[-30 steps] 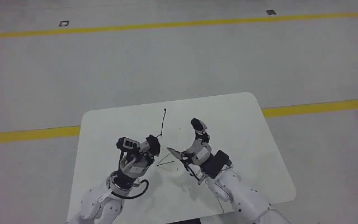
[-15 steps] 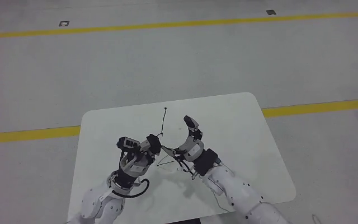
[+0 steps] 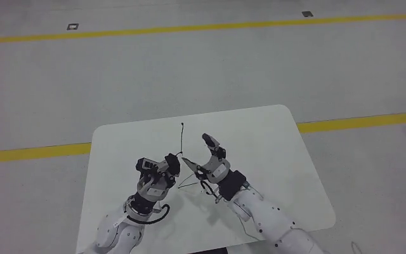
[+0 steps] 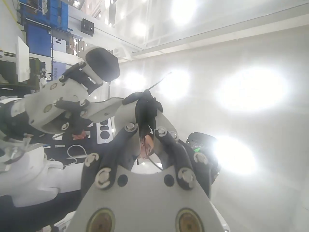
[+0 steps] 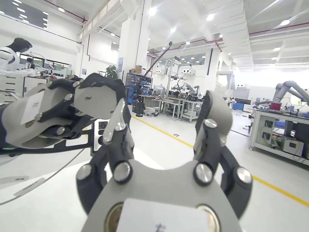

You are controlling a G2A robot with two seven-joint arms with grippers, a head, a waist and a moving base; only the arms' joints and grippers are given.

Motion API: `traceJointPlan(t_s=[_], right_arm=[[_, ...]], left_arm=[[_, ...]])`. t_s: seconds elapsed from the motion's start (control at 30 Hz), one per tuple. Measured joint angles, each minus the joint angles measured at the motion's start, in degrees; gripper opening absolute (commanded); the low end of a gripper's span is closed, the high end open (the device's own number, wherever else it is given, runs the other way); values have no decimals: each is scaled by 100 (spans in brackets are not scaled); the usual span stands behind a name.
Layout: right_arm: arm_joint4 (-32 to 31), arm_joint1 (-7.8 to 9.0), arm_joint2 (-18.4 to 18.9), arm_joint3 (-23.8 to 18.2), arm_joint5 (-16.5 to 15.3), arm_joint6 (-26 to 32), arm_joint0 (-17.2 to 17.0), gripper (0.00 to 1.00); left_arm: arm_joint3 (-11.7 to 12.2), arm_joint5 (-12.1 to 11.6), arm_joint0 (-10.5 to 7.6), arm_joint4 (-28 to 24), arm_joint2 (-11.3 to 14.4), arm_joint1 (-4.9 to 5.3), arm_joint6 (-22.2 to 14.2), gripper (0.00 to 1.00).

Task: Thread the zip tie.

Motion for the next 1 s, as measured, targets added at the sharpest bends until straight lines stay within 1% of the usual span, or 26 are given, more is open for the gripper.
traceJointPlan(t_s=[0.17, 0.33, 0.43, 0.7, 0.87, 1.0], right_arm=[[22, -33, -33, 19, -95, -23, 13, 38], [-58, -65, -93, 45, -211, -14, 58, 36], [-73, -83, -109, 69, -230, -5, 68, 36], [-95, -141, -187, 88, -254, 0, 107, 28], [-83, -190, -272, 127, -267, -5, 146, 27], [-84, -218, -301, 160, -274, -12, 168, 22]], left_arm=[[-1, 1, 0, 0, 0, 0, 0, 0], [-1, 1, 0, 0, 0, 0, 0, 0], [-1, 1, 0, 0, 0, 0, 0, 0], [-1, 1, 0, 0, 0, 0, 0, 0], [-1, 1, 0, 0, 0, 0, 0, 0], [-1, 1, 0, 0, 0, 0, 0, 0]])
